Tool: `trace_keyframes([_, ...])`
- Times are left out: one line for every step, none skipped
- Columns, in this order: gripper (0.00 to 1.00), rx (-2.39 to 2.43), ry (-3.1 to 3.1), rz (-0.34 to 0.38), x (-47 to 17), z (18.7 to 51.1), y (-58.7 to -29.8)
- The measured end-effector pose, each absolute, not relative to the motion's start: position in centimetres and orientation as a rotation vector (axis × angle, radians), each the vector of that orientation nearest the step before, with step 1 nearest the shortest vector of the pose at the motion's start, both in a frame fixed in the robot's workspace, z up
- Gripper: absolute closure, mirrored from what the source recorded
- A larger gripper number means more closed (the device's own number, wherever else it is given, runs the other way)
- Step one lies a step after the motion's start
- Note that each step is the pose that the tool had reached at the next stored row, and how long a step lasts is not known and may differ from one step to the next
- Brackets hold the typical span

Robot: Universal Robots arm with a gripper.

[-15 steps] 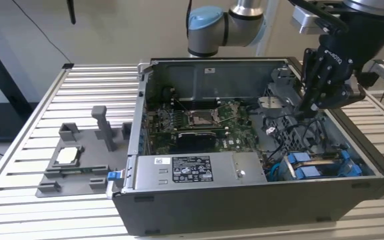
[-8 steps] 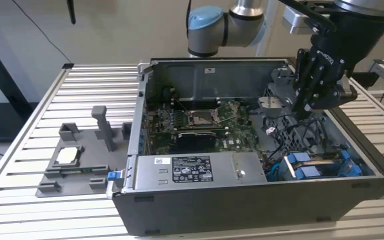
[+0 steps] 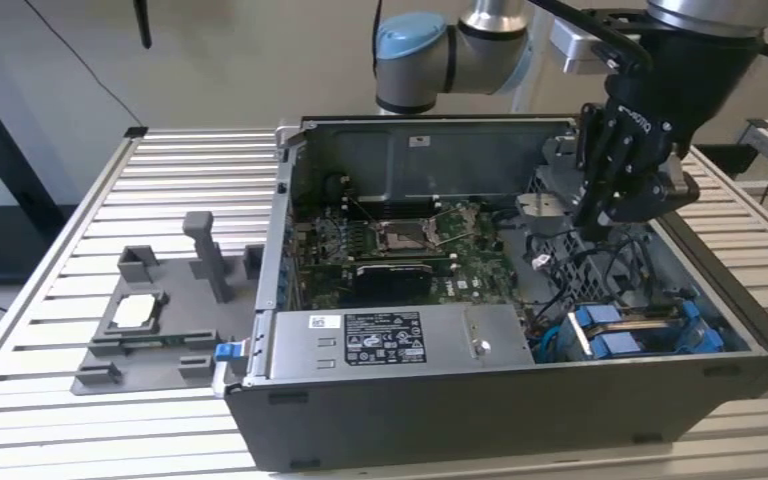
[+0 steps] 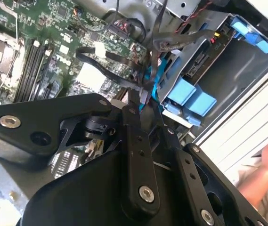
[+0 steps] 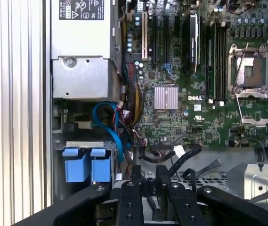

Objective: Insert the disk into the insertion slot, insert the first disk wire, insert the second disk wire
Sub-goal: 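Insert the second disk wire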

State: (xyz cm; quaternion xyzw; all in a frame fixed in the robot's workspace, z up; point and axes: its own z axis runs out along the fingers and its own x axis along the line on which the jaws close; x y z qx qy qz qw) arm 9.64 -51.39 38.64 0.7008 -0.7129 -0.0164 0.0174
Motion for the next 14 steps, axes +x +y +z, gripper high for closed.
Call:
trace_keyframes([0.73,2.180,-2.212,-0.050,9.64,38.60,-51.38])
trace_keyframes([0.73,2.182,-2.208,-0.048,9.64,38.56,-51.39])
trace_keyframes([0.73,2.183,-2.206,-0.046,9.64,38.54,-51.38])
trace_keyframes([0.73,2.184,-2.205,-0.045,9.63,38.55,-51.38])
trace_keyframes([0.73,2.183,-2.205,-0.045,9.64,38.55,-51.39])
trace_keyframes([0.73,2.183,-2.205,-0.045,9.64,38.55,-51.39])
trace_keyframes([0.73,2.183,-2.205,-0.045,9.64,38.55,-51.39])
trace_keyframes([0.73,2.183,-2.205,-0.045,9.63,38.54,-51.39])
trace_keyframes([0.73,2.183,-2.205,-0.045,9.63,38.54,-51.38])
trace_keyframes([0.73,2.183,-2.205,-0.045,9.64,38.54,-51.38])
trace_keyframes([0.73,2.183,-2.205,-0.045,9.63,38.55,-51.38])
trace_keyframes([0.75,2.183,-2.205,-0.045,9.64,38.55,-51.38])
trace_keyframes([0.82,2.183,-2.205,-0.045,9.64,38.54,-51.38])
trace_keyframes([0.87,2.183,-2.205,-0.045,9.64,38.54,-51.38])
